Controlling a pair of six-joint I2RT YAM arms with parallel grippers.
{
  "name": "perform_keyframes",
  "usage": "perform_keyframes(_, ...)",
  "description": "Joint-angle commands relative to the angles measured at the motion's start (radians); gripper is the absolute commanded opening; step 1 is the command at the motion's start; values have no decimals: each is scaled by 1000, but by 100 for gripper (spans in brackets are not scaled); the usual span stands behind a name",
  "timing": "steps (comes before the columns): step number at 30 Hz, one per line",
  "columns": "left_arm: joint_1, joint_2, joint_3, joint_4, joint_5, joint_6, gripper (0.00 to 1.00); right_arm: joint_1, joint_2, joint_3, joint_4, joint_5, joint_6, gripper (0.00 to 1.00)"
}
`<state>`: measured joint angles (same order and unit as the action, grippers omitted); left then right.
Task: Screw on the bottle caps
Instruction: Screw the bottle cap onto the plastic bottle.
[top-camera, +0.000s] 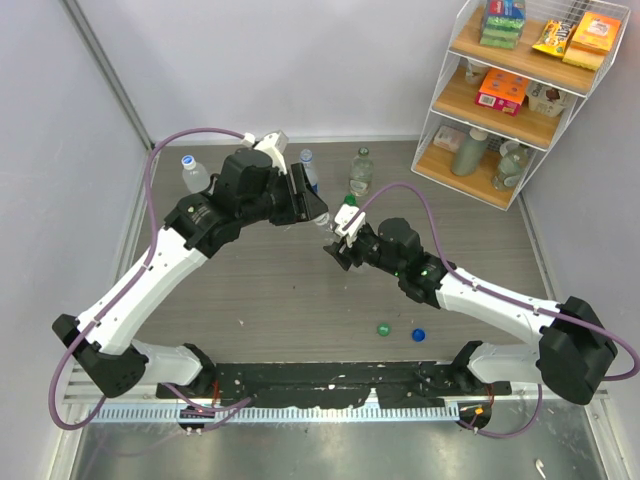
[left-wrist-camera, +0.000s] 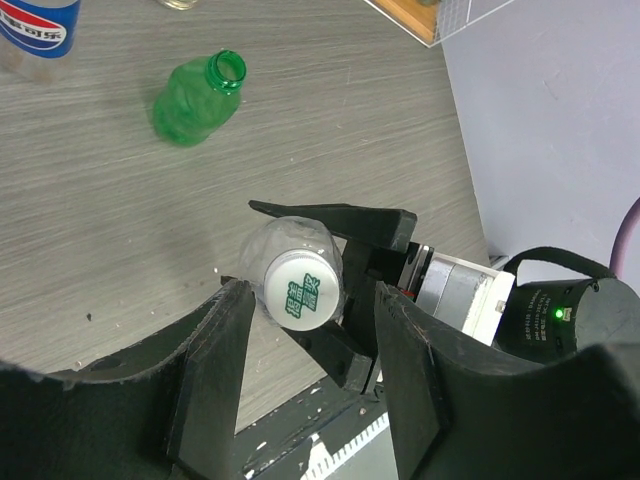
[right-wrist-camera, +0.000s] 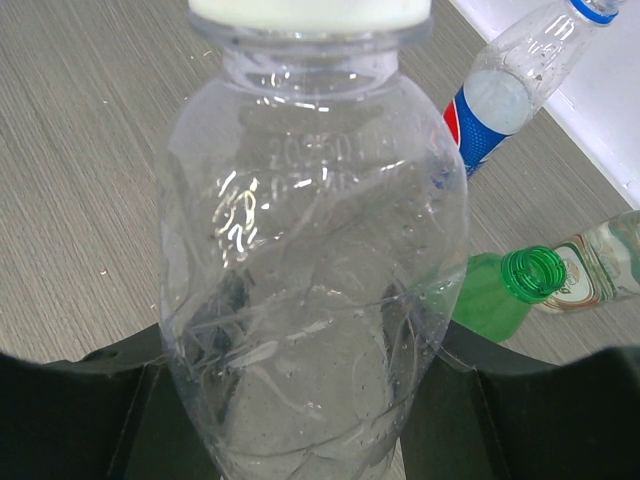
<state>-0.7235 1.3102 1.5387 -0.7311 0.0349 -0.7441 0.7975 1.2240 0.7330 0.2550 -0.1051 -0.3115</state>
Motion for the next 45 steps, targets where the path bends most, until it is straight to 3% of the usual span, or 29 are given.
perform_keyframes(1,-4,1,14,2,6,17,55,6,-12,49,35,5,0,1)
perform_keyframes(18,-4,12,-9,15,37,12,54,8,-34,40,47,-7,2,1)
perform_keyframes(28,-4,9,-12,21,54,12,47,5,-54,36,50,-19,9,1)
perform_keyframes(38,-4,9,-31,25,105,41,31,5,-57,43,40,-34,28,1)
perform_keyframes(41,-4,1,-49,51,172,92,27,6,-61,66,15,-57,57,1)
perform_keyframes(45,-4,-25,-104,105,403,221,25,5,-80,111,-74,-171,66,1)
